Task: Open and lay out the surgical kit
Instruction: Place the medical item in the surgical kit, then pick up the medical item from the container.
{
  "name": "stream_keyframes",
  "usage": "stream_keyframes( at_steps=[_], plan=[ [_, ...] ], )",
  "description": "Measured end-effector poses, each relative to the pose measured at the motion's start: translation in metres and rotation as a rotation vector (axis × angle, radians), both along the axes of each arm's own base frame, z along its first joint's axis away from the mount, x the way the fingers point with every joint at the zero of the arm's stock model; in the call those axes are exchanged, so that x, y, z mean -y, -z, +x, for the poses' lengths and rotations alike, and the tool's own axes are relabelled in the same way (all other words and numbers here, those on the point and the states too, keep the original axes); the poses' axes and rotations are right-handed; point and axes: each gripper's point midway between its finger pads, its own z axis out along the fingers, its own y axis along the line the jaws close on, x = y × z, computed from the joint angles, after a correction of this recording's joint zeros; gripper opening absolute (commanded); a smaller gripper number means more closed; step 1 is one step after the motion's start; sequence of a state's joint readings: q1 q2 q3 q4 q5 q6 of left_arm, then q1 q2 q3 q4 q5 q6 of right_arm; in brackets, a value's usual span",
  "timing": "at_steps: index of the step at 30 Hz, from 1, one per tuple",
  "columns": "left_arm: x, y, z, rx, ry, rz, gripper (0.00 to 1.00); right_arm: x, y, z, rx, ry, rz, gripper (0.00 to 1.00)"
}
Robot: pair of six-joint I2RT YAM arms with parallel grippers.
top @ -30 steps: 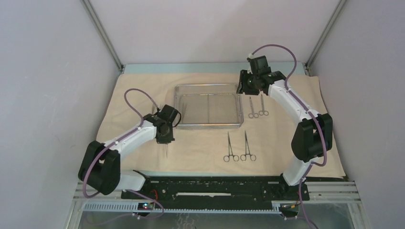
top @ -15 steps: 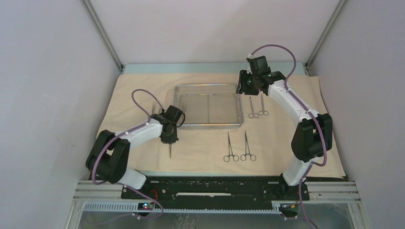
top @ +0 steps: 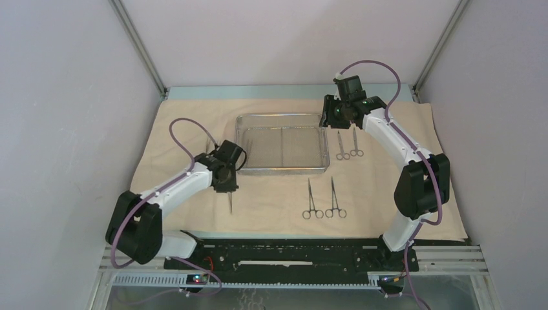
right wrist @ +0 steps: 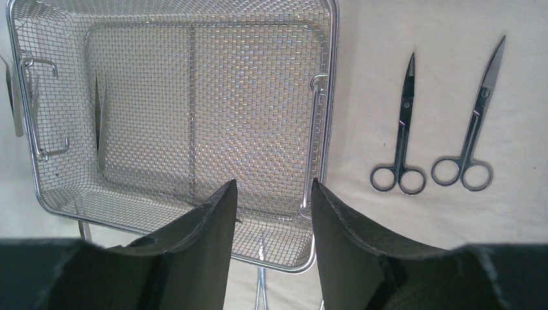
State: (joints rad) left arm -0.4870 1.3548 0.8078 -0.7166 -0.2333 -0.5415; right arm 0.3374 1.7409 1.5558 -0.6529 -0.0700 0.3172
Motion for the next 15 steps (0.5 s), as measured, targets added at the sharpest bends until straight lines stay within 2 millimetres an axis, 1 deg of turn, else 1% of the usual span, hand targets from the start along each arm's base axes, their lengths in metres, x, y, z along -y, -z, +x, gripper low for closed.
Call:
stream_keyframes(
  at_steps=[4,8,10,12,15],
  plan=[
    [0.003,-0.021,0.005,0.04,0.0,-0.022,0.26,0.0,0.0,0.0,0.0,0.0,0.0,0.54],
    [0.013,-0.053,0.021,0.107,0.004,-0.065,0.27,0.0,0.0,0.0,0.0,0.0,0.0,0.54],
    [0.02,-0.071,0.032,0.142,0.009,-0.087,0.27,0.0,0.0,0.0,0.0,0.0,0.0,0.54],
    [0.029,-0.089,0.049,0.175,0.022,-0.107,0.27,0.0,-0.001,0.0,0.002,0.0,0.001,0.54],
    [0.045,-0.105,0.076,0.2,0.038,-0.122,0.27,-0.001,-0.003,-0.001,0.005,-0.003,0.002,0.54]
  ],
)
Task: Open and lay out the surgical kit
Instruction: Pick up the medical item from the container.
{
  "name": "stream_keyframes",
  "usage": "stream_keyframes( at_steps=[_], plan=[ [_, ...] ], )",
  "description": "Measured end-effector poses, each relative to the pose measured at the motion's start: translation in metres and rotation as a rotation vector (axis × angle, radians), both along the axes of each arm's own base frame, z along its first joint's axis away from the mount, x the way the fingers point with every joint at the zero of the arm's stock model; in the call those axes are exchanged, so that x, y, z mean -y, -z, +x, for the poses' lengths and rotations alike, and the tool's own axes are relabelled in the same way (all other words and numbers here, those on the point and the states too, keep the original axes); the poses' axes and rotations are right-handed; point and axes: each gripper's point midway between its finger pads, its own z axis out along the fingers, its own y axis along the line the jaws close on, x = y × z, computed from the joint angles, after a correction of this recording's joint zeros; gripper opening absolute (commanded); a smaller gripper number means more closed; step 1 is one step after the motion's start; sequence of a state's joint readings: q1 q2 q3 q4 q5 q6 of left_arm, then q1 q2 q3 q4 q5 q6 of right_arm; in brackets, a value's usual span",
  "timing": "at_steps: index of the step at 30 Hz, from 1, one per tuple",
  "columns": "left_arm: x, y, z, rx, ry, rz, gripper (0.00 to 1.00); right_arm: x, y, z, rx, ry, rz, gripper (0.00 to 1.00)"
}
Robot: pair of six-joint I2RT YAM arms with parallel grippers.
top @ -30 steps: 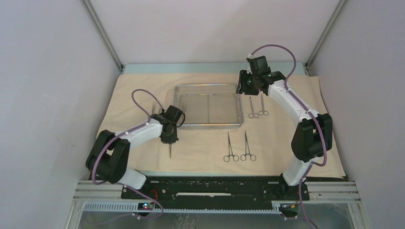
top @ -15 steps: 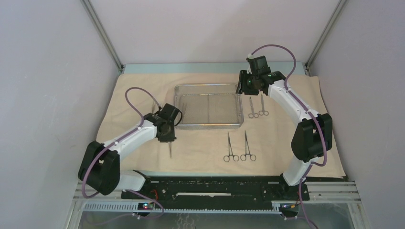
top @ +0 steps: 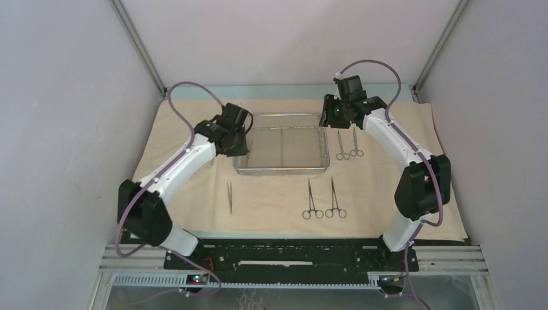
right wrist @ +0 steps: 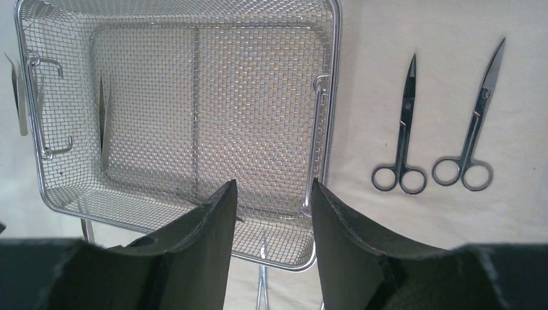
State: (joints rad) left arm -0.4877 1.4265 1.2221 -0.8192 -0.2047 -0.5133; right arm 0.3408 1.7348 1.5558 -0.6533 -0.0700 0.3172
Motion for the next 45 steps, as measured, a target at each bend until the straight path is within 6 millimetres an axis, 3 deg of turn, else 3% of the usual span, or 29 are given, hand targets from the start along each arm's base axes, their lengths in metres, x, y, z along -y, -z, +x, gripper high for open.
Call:
stream_keyframes(
  at_steps=[4,9,14,19,24,29,45],
  plan=[
    [0.022,-0.003,0.042,0.003,0.024,0.009,0.27,-0.001,-0.003,-0.001,0.006,-0.004,0.004,0.54],
    [0.042,0.023,0.081,-0.04,0.046,0.039,0.27,-0.001,-0.003,-0.001,0.006,-0.004,0.005,0.54],
    [0.045,0.058,0.097,-0.114,0.048,0.057,0.27,-0.001,-0.003,-0.002,0.007,-0.004,0.005,0.54],
    [0.032,0.083,0.111,-0.164,0.022,0.064,0.26,-0.001,-0.004,-0.002,0.007,-0.004,0.005,0.54],
    [0.019,0.099,0.119,-0.197,-0.001,0.073,0.26,-0.001,-0.004,-0.002,0.005,-0.007,0.01,0.54],
    [0.019,0.111,0.116,-0.227,0.006,0.081,0.26,-0.001,-0.004,-0.002,0.005,-0.008,0.012,0.54],
    [0.021,0.127,0.115,-0.253,0.019,0.081,0.2,-0.002,-0.004,-0.003,0.003,-0.012,0.015,0.54]
  ],
)
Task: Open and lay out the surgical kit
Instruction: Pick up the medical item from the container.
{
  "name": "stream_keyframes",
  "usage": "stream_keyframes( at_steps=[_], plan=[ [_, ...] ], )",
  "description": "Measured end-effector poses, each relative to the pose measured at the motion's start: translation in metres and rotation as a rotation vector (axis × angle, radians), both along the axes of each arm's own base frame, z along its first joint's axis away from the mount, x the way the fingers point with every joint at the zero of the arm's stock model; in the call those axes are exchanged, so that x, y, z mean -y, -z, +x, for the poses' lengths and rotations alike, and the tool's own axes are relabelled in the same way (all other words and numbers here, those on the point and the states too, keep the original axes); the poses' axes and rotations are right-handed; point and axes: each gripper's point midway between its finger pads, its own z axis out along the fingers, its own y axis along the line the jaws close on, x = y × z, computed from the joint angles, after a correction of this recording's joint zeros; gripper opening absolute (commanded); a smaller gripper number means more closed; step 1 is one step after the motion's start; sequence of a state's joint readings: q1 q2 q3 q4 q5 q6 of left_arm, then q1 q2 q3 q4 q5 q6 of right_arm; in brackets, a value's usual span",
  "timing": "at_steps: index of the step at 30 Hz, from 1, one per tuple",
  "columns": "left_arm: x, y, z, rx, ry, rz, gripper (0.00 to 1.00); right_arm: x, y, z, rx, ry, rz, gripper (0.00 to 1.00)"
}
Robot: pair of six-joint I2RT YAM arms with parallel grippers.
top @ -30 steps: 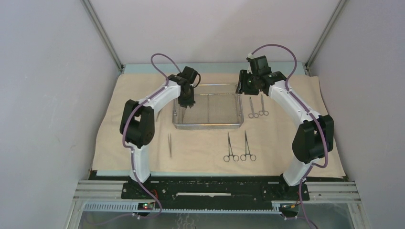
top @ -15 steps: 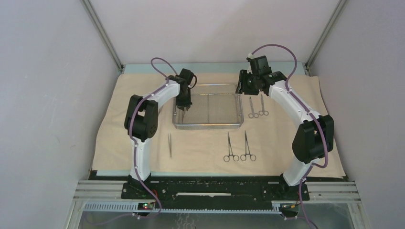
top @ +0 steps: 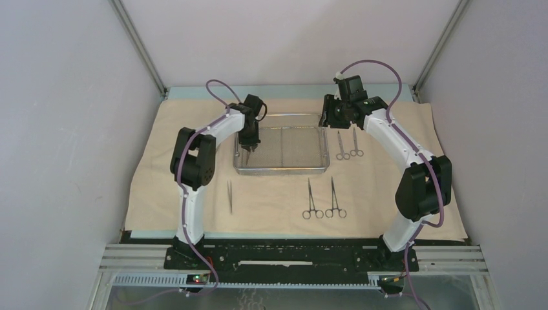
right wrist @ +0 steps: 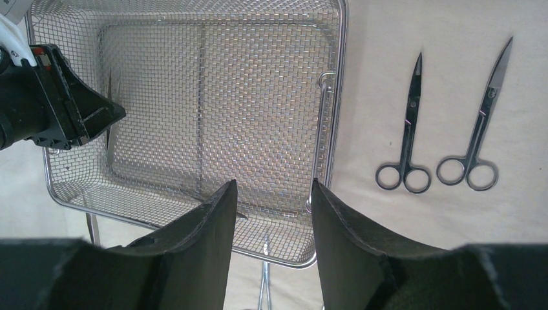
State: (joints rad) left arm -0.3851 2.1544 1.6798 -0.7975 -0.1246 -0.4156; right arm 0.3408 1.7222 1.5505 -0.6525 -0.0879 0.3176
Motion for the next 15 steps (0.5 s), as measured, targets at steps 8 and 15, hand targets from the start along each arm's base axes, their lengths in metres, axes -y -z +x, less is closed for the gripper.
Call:
stream_keyframes(
  at_steps=[8,15],
  plan=[
    [0.0007,-0.0008,0.0012,0.004,0.011,0.002,0.03,0.0,0.0001,-0.0001,0.0,0.0,0.0,0.54],
    [-0.0013,-0.0013,0.0013,0.006,0.028,0.014,0.0,0.0,-0.0001,0.0,0.0,0.0,0.0,0.54]
  ],
)
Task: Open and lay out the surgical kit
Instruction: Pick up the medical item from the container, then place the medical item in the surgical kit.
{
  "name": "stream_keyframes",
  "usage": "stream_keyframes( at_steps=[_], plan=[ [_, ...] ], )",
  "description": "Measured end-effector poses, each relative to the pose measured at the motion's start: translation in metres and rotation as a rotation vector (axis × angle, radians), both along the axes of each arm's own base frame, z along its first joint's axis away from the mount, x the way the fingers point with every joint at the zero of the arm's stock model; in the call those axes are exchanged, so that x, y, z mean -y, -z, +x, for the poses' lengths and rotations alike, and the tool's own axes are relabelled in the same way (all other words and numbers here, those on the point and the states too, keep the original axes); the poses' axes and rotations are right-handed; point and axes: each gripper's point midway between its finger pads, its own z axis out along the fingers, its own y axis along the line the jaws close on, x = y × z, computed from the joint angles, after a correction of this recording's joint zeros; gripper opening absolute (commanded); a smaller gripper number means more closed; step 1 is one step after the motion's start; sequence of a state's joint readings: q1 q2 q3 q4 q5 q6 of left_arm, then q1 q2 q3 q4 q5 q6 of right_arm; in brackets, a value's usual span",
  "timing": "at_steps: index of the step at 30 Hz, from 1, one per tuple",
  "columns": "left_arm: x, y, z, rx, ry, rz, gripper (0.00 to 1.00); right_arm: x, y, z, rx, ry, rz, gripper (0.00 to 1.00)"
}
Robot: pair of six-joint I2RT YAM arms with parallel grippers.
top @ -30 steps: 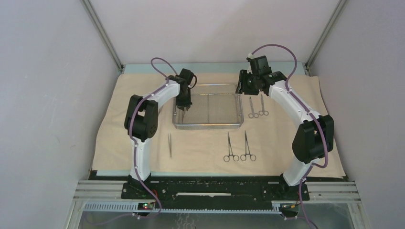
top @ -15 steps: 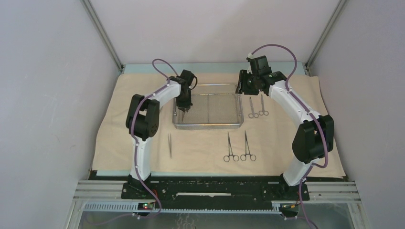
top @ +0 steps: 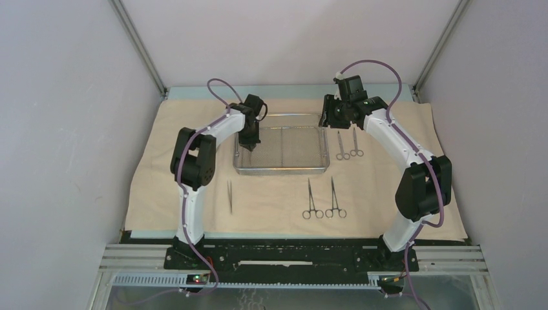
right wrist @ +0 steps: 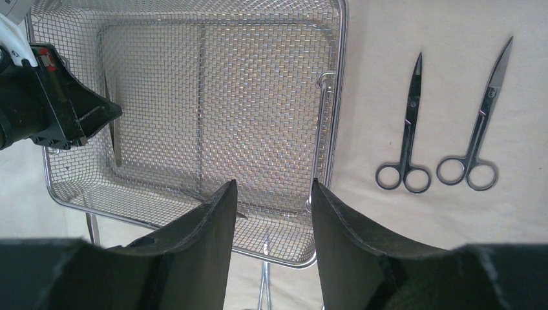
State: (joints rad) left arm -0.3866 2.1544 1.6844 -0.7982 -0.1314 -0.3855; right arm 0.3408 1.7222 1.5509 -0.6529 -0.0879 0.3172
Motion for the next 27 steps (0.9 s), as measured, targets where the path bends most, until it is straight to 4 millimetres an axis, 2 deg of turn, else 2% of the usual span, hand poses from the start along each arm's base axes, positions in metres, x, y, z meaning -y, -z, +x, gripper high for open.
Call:
stream_keyframes(
  at_steps=[4,8,13,18,23,27],
  plan=[
    [-0.001,-0.003,0.001,0.009,0.003,0.002,0.0,0.0,0.0,0.0,0.0,0.0,0.0,0.54],
    [-0.001,-0.019,0.002,0.041,0.011,0.003,0.0,0.0,0.0,0.0,0.0,0.0,0.0,0.54],
    [0.001,-0.053,0.002,0.105,0.021,-0.008,0.0,0.0,0.0,0.0,0.0,0.0,0.0,0.55],
    [-0.002,-0.101,-0.001,0.212,0.016,-0.031,0.0,-0.001,0.0,0.0,0.0,-0.001,0.0,0.55],
    [-0.016,-0.128,-0.025,0.262,0.002,-0.033,0.0,-0.001,0.0,0.0,0.0,-0.002,0.0,0.54],
    [-0.028,-0.128,-0.053,0.257,-0.017,-0.031,0.0,-0.001,0.0,-0.001,0.001,-0.003,0.0,0.55]
  ],
)
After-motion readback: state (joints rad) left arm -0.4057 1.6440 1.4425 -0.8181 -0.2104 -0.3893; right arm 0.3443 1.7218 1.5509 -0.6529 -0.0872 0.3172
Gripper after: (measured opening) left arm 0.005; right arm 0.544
